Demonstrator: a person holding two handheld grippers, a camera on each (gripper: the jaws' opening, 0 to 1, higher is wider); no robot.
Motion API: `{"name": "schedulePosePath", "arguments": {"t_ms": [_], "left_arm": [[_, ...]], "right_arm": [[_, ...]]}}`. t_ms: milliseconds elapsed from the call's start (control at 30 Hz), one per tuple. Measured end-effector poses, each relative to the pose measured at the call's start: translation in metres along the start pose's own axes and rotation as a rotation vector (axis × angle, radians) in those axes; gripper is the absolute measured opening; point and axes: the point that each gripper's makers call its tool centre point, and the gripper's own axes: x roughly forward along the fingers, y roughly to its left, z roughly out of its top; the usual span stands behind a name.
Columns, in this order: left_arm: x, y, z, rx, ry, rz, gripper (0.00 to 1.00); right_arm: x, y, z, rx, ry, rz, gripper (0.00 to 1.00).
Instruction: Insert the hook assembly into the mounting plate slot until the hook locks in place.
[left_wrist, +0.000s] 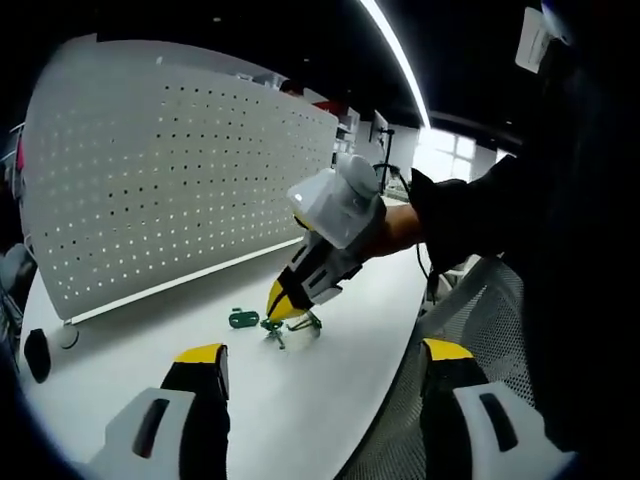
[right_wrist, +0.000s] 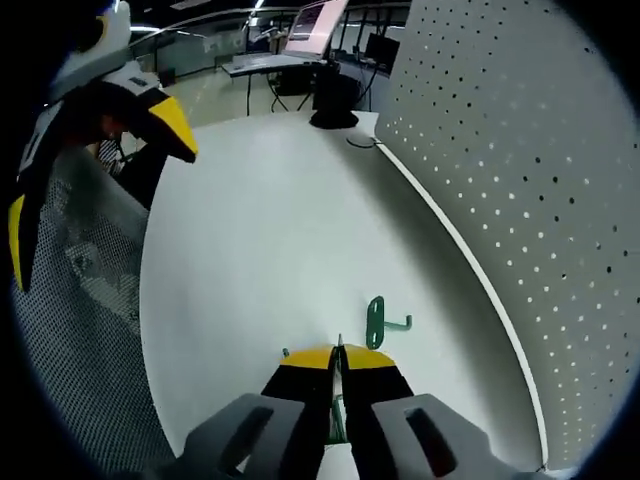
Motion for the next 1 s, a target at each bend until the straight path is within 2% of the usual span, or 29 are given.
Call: {"name": "schedulePosePath", "arguments": {"t_ms": [267,600,767,1000], "left_arm": [[0.001,-0.001,-0.003,0.004,0.019,0.001,0.77],[0.001,0.007,0.002,0.024,0.022,0.036,0.7],[0.007,0.015,0.018,0.067,0.036,0.061,0.67],[0.014,0.037,0.051,0.124,0.044,0.129,0.54]], "right_arm": [[-0.013,-0.002,0.011,0.078,-0.07,-0.008,0.01],[-0.03,-0.003,0.031,0.158,-0.15,-0.012,0.01],[-0.042,-0.008,0.047,0.233,-0.213,-0.008,0.01],[-0.06,-0.022,0.064,0.283,-0.273,-0.037,0.01]]}}
